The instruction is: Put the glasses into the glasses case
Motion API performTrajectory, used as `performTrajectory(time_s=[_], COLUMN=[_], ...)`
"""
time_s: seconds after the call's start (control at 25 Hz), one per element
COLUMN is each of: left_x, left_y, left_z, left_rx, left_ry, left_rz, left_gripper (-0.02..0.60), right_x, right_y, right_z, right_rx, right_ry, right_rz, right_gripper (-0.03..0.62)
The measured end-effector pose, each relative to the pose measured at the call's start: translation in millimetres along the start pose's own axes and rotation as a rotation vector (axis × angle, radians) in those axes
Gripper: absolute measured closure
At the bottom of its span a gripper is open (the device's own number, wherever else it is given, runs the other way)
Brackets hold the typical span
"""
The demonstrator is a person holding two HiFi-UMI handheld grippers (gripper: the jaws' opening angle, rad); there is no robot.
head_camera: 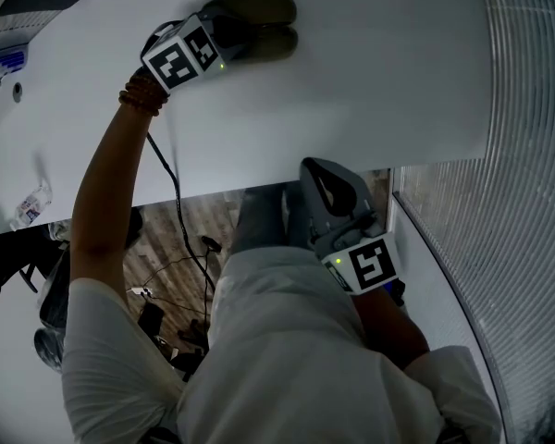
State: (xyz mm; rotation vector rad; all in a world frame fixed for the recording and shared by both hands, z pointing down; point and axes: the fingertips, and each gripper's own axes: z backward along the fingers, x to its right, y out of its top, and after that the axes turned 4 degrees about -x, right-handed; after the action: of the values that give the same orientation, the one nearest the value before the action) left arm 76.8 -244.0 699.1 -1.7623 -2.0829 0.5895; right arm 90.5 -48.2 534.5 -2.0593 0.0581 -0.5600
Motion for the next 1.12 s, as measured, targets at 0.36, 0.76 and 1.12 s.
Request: performTrajectory(time_s=[0.36, 0.76, 1.12], left_x=[0.1, 5.3, 13.4], left_y=[1.3, 11.6, 33.8], left_z=[2.5, 22.7, 78.7], left_rx=[0.001, 0.021, 0.088], left_ry=[0.000, 0.017, 0.114], left_rz=[-0.004, -0.008, 0.012], left_gripper=[0.448, 0.442, 0.451], right_x=[-0.7, -8.9, -24.9], right_y=[1.4, 11.4, 36.7], right_z=[0.5, 6.1, 21.5], right_rx=[-0.003, 0.017, 0.074], right_ry=[0.004, 0.010, 0.022], right_rz=[0.006, 0.028, 0.085], right_gripper=[0.592, 0.592, 0.592])
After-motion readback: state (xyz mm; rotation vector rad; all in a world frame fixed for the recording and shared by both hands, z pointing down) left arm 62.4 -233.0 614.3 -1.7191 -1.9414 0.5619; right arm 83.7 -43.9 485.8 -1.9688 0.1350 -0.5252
